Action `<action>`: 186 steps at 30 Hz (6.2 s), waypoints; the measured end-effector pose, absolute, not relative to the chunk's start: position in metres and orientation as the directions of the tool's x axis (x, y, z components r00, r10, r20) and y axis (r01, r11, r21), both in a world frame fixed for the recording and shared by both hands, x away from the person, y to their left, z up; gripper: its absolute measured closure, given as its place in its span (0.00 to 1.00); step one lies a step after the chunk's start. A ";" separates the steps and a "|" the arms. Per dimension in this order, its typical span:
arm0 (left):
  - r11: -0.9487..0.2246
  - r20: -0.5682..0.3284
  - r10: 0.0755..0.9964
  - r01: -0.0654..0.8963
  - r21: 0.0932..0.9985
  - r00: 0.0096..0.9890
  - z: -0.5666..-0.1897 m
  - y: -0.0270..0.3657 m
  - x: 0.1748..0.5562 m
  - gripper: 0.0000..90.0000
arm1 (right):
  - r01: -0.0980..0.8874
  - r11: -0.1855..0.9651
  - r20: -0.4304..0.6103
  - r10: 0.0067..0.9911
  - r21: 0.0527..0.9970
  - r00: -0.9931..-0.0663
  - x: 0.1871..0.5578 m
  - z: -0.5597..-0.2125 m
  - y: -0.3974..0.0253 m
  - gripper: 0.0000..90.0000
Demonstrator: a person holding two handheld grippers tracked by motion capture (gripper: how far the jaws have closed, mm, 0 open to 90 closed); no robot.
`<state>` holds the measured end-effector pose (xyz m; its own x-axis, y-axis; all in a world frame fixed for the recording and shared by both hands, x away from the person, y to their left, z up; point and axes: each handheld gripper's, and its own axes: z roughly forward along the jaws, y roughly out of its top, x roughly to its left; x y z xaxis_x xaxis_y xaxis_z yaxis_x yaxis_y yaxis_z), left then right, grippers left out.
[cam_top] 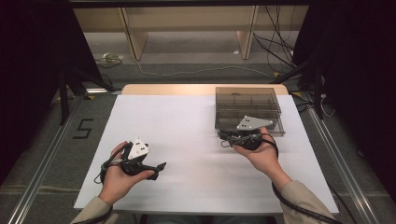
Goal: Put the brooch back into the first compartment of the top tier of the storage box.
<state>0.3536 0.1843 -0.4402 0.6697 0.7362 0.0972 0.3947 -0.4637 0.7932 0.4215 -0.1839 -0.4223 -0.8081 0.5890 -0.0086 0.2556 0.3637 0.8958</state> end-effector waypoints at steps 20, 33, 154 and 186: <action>-0.463 0.097 0.736 0.394 0.794 0.670 -0.440 0.184 0.354 0.08 | 0.257 0.360 -0.016 0.606 0.897 -0.795 0.423 -0.421 -0.187 0.91; -0.465 0.098 0.735 0.394 0.793 0.671 -0.440 0.184 0.354 0.08 | 0.258 0.363 -0.022 0.615 0.895 -0.789 0.423 -0.421 -0.189 0.91; -0.467 0.095 0.734 0.397 0.790 0.673 -0.441 0.183 0.355 0.08 | 0.325 0.328 -0.031 0.744 0.887 -0.667 0.440 -0.421 -0.198 0.91; -0.470 0.096 0.733 0.398 0.788 0.674 -0.441 0.183 0.355 0.08 | 0.344 0.329 -0.020 0.748 0.880 -0.664 0.449 -0.423 -0.192 0.91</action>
<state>0.3549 0.1830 -0.4413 0.6739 0.7325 0.0962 0.3982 -0.4698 0.7878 0.4492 -0.1921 -0.4234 -0.6637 0.7477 -0.0204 0.3436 0.3289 0.8796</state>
